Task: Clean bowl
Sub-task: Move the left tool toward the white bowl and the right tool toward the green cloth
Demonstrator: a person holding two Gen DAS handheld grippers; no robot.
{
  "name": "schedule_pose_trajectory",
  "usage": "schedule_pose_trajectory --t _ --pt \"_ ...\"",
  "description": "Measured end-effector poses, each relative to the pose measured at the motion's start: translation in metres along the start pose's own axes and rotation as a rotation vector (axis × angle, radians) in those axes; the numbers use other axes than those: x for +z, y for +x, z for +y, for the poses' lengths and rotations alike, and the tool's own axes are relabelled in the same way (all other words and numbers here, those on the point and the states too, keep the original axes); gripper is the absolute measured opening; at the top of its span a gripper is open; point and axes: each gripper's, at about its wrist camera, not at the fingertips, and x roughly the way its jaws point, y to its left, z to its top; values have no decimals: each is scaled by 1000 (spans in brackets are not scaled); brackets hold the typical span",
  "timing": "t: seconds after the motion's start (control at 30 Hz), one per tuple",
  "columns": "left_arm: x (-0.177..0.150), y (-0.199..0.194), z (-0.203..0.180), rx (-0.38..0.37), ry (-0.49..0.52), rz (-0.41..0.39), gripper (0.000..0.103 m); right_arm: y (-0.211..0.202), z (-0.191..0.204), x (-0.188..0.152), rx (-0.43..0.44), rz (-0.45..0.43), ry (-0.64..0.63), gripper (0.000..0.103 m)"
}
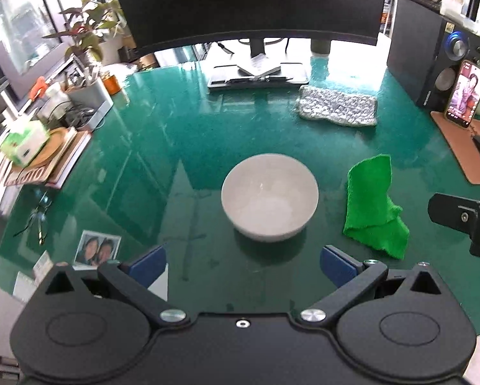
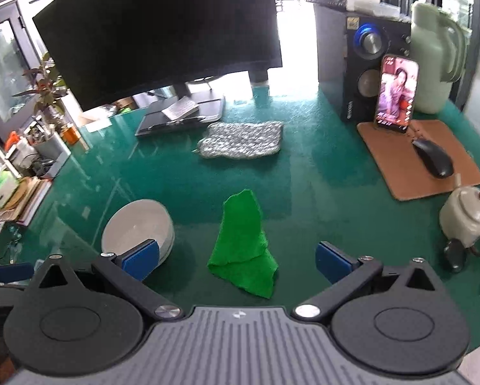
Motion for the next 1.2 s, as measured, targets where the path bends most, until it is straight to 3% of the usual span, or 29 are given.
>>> schedule_pose_trajectory --t 0.2,0.33,0.83,1.2 --pt "2 -2 -4 -9 19 -8 103 -7 -1 1 -6 -19 -5 103" --pt "6 3 1 -32 29 -19 103 0 0 2 -54 2 26 103" --pt "33 42 40 -176 41 -21 103 18 41 11 -228 22 33 103" --pt "39 61 67 -227 41 -2 103 33 74 17 -279 49 7 103"
